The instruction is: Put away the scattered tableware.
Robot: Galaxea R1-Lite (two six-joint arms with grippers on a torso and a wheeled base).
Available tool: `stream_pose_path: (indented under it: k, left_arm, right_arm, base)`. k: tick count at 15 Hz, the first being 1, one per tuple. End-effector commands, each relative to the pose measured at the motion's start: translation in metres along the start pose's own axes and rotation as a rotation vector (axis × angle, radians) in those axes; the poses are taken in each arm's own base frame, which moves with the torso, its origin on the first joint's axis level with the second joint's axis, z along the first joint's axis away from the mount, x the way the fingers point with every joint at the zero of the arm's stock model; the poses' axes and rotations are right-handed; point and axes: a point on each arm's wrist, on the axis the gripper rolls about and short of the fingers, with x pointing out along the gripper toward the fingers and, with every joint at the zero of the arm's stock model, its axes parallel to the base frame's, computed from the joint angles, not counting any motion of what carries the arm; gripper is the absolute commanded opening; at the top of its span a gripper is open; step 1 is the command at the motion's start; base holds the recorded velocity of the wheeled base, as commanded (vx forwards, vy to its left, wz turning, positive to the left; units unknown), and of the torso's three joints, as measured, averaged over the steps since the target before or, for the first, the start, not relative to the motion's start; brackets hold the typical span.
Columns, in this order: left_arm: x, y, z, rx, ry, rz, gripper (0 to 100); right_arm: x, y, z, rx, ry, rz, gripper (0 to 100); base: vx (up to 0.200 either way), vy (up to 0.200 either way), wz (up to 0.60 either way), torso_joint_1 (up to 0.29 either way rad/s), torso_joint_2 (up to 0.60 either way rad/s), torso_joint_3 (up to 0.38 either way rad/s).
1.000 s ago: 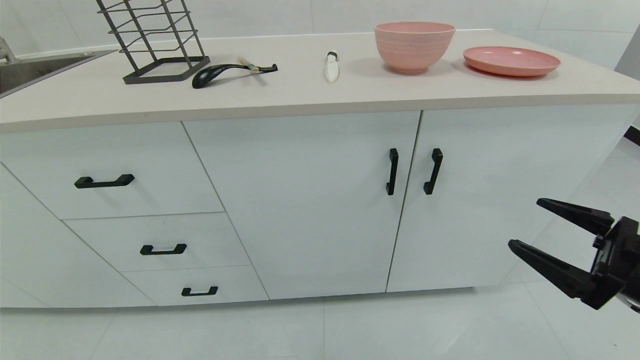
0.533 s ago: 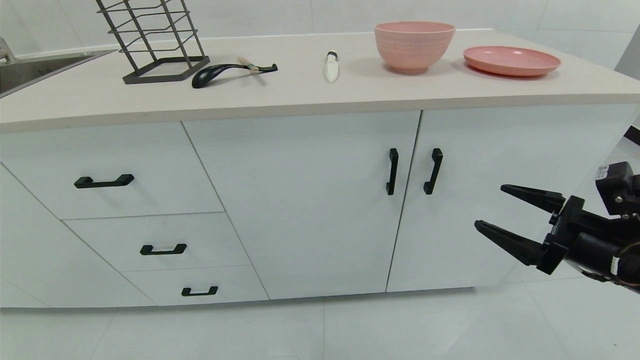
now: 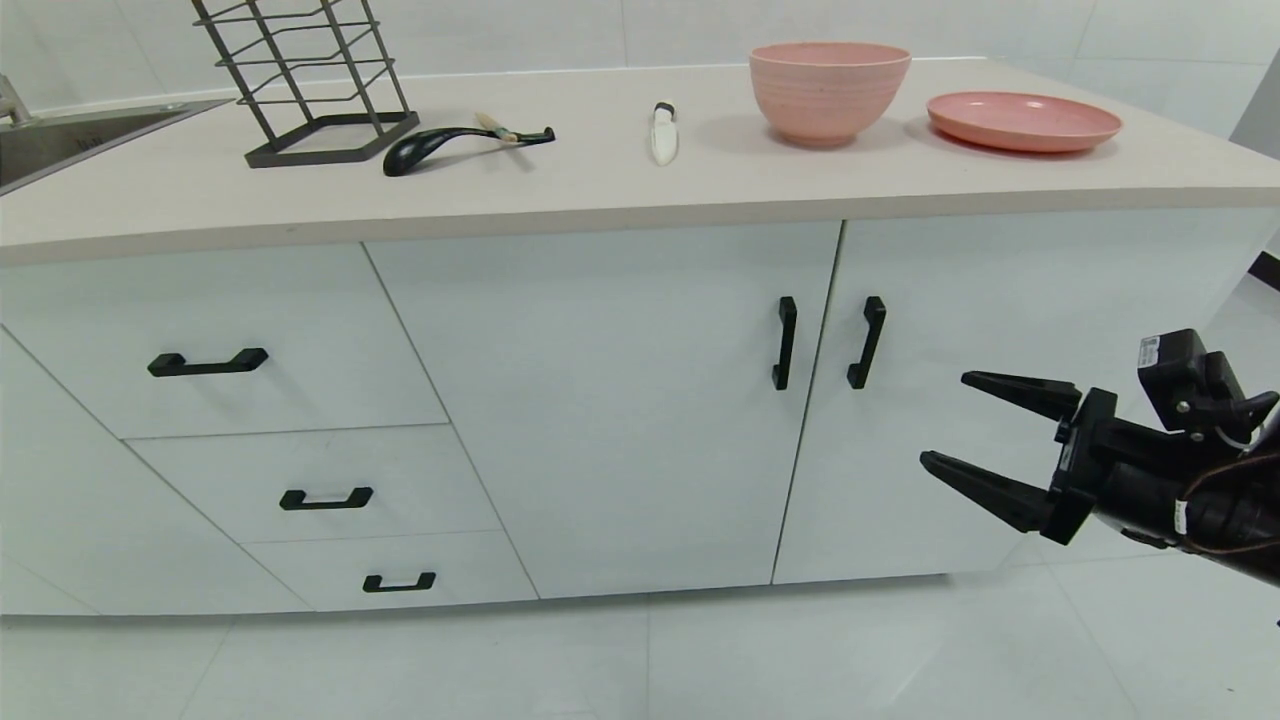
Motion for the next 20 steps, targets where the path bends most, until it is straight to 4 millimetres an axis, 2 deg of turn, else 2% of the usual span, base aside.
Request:
stream_pose_path:
  k: [1,4,7,9,13,14,15,17,20]
  left_arm:
    - [0.064,0.028,-0.017,0.027,0.067,-0.268,100]
    - [0.1,0.037,-0.046,0.051,0.117,-0.478,100]
    - [0.128,0.02,-0.07,-0.027,0.152,-0.682,100]
    - [0.15,0.004,-0.086,-0.093,0.193,-0.796,100]
    - [0.207,-0.01,-0.105,-0.134,0.218,-0.886,100]
    - [0.207,-0.01,-0.105,-0.134,0.218,-0.886,100]
    - [0.238,-0.026,-0.114,-0.134,0.23,-0.896,100]
    - [0.256,-0.04,-0.124,-0.145,0.243,-0.924,100]
    - [0.303,-0.058,-0.153,-0.142,0.266,-0.912,100]
  right_arm:
    - [0.001,0.0,0.001,-0.004,-0.004,0.008,100]
    - [0.001,0.001,0.0,-0.005,-0.004,0.019,100]
    - [0.001,0.001,0.0,-0.009,-0.008,0.018,100]
    - [0.005,-0.001,-0.007,-0.014,-0.02,0.033,100]
    - [0.011,-0.005,-0.01,-0.014,-0.021,0.04,100]
    - [0.011,-0.005,-0.01,-0.014,-0.021,0.04,100]
    - [0.013,-0.007,-0.009,-0.02,-0.031,0.053,100]
    - [0.016,-0.01,-0.008,-0.028,-0.038,0.051,100]
    - [0.032,-0.023,-0.013,-0.041,-0.055,0.061,100]
  base:
    - [0.0,0.0,0.0,0.0,0.0,0.0]
    - [0.0,0.0,0.0,0.0,0.0,0.0]
    - [0.0,0.0,0.0,0.0,0.0,0.0]
    - [0.0,0.0,0.0,0.0,0.0,0.0]
    - [0.0,0.0,0.0,0.0,0.0,0.0]
    - [0.0,0.0,0.0,0.0,0.0,0.0]
    - [0.0,0.0,0.0,0.0,0.0,0.0]
    - [0.0,0.0,0.0,0.0,0.0,0.0]
    - [0.0,0.0,0.0,0.0,0.0,0.0]
